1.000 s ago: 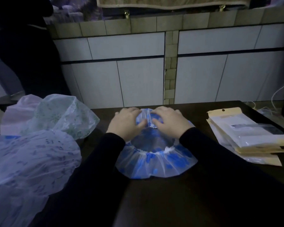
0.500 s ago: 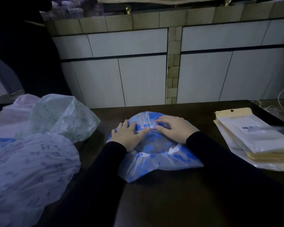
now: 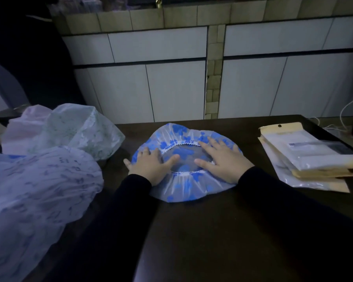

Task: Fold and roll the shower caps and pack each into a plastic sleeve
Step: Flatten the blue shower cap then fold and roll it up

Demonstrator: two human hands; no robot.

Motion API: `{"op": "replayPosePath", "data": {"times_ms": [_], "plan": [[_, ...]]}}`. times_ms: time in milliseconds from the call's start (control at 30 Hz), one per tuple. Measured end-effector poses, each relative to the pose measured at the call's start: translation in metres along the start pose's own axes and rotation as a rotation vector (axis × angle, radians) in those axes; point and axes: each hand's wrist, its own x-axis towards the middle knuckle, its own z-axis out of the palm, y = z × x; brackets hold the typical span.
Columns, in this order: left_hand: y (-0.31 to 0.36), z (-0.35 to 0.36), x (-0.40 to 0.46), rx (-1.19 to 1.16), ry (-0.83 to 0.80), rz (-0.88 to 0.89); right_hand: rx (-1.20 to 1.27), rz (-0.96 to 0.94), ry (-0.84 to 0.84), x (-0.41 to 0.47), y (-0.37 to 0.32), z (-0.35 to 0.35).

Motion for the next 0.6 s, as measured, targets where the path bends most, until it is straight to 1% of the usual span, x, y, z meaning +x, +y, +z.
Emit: {"op": "replayPosePath", "data": {"times_ms": [67,100,133,167,233,333,467,533,600], "plan": [[-0.004,-0.008,-0.004,-0.198,0.027,0.164,0.139,-0.128,0.131,-0.007,0.007,-0.013],[-0.006,-0.011,-0.007,-0.302,-0.004,0.23,0.256,-0.178,0.144,-0.013,0.01,-0.018],[-0.009,-0.014,-0.01,-0.364,-0.049,0.27,0.346,-0.22,0.123,-0.019,0.013,-0.022],[-0.011,-0.016,-0.012,-0.378,-0.081,0.292,0.388,-0.243,0.081,-0.023,0.016,-0.024],[-0.016,-0.015,-0.01,-0.345,-0.106,0.302,0.413,-0.226,-0.026,-0.028,0.021,-0.025],[-0.022,-0.012,-0.006,-0.392,-0.12,0.3,0.472,-0.186,-0.09,-0.025,0.028,-0.025],[-0.02,-0.011,-0.01,-0.464,-0.148,0.332,0.406,-0.176,-0.199,-0.027,0.031,-0.028],[-0.021,-0.01,-0.012,-0.479,-0.125,0.373,0.486,-0.177,-0.152,-0.026,0.034,-0.025],[-0.023,-0.011,-0.013,-0.493,-0.095,0.417,0.596,-0.141,-0.024,-0.023,0.038,-0.02]]}}
